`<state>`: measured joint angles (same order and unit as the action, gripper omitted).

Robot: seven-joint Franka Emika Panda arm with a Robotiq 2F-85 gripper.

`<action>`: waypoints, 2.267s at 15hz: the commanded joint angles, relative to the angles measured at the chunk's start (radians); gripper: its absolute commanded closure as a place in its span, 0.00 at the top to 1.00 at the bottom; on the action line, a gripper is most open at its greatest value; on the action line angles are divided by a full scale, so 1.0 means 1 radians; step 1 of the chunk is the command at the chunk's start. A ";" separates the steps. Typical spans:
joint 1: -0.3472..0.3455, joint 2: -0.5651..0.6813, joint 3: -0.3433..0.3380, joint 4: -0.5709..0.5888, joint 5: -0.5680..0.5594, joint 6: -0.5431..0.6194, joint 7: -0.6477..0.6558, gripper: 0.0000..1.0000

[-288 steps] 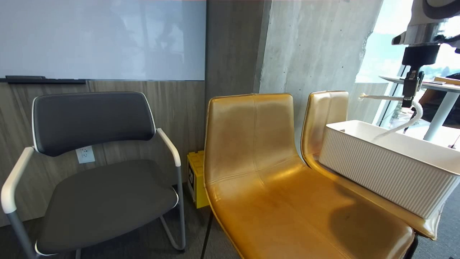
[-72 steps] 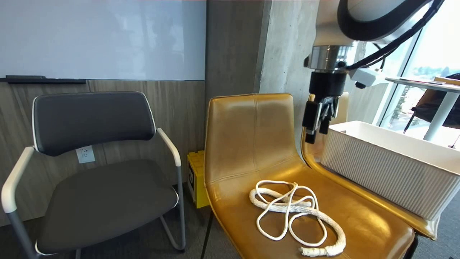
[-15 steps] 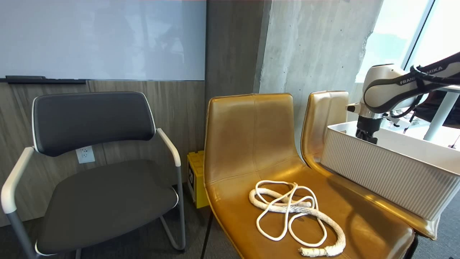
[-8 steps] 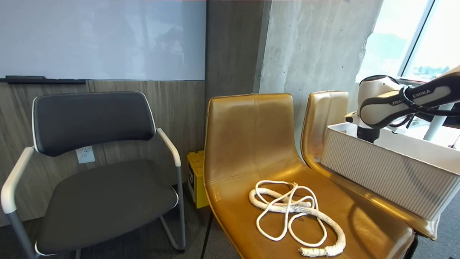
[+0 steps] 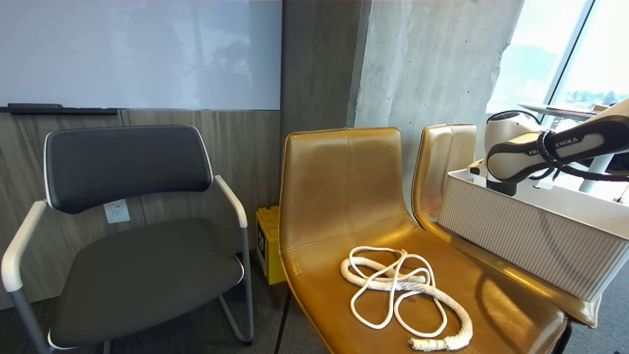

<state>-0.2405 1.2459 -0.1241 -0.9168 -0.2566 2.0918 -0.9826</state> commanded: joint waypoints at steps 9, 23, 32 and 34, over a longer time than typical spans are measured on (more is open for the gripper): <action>0.036 0.018 -0.032 0.038 -0.012 -0.023 0.073 0.04; 0.103 -0.218 -0.047 0.001 -0.002 -0.130 0.252 0.04; 0.333 -0.337 -0.012 0.083 -0.022 -0.314 0.417 0.04; 0.402 -0.320 -0.004 0.150 -0.019 -0.371 0.459 0.04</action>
<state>0.0859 0.9146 -0.1333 -0.8427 -0.2657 1.8046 -0.5784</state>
